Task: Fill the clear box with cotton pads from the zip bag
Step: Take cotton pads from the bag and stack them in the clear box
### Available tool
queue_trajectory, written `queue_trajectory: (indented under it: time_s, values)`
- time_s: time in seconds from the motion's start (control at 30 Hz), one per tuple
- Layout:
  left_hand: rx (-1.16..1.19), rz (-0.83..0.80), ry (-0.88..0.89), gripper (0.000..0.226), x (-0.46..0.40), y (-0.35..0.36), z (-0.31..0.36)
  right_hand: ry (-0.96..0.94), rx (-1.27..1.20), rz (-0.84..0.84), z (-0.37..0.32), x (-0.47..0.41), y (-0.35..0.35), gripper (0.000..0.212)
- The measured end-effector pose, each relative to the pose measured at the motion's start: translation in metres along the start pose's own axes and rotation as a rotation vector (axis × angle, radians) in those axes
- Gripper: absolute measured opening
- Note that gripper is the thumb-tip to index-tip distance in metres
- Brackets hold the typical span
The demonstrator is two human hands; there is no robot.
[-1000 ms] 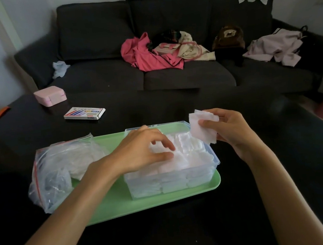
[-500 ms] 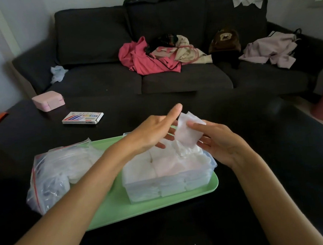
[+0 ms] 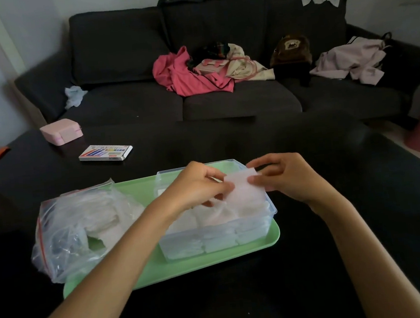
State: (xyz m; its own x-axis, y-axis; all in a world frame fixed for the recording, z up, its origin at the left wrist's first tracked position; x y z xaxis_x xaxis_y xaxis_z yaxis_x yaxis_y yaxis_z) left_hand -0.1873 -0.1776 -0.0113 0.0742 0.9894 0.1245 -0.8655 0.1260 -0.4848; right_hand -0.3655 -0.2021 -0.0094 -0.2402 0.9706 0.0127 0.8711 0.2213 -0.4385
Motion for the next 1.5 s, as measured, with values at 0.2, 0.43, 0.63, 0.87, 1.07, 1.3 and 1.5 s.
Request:
queue_trajectory:
  time_s: [0.2,0.43,0.63,0.87,1.07,1.3,1.5]
  values:
    - [-0.378,0.012,-0.057,0.009,-0.007,0.01,-0.005,-0.152,0.346,-0.034,0.004,0.005,0.002,0.022]
    - [-0.565,0.152,-0.013,0.021,-0.007,0.021,-0.008,-0.219,0.536,-0.03,0.007,0.006,0.009,0.028]
    - [-0.501,0.154,0.146,0.022,-0.007,0.018,-0.004,-0.24,0.706,-0.022,0.004,0.0,0.003,0.031]
    - [-0.627,-0.138,0.013,0.028,-0.017,0.024,0.001,0.058,0.82,-0.256,0.014,-0.008,0.001,0.024]
    - [-0.629,-0.113,0.113,0.025,-0.005,0.02,0.005,0.109,0.852,-0.225,0.0,-0.012,0.006,0.028]
    - [-0.409,0.619,0.242,0.016,0.08,-0.094,-0.046,-0.3,0.547,0.099,-0.059,-0.002,0.07,0.015]
    - [-0.636,0.632,0.033,0.021,0.119,-0.163,-0.112,-0.382,0.467,-0.082,-0.085,0.008,0.165,0.013]
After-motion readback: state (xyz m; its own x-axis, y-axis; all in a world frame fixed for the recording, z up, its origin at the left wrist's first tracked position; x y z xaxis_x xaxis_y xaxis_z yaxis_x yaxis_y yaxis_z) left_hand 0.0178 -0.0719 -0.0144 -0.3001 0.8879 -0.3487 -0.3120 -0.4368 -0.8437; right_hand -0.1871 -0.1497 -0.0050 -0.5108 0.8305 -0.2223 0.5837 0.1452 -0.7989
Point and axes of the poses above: each hand's wrist, its own x-axis away from the middle knuckle, its own y-axis out of the palm, z = x × y, the point moved 3 cm from there along -x, towards the middle knuckle, and after that the axes turned 1 degree about z, right-handed, at the moved point
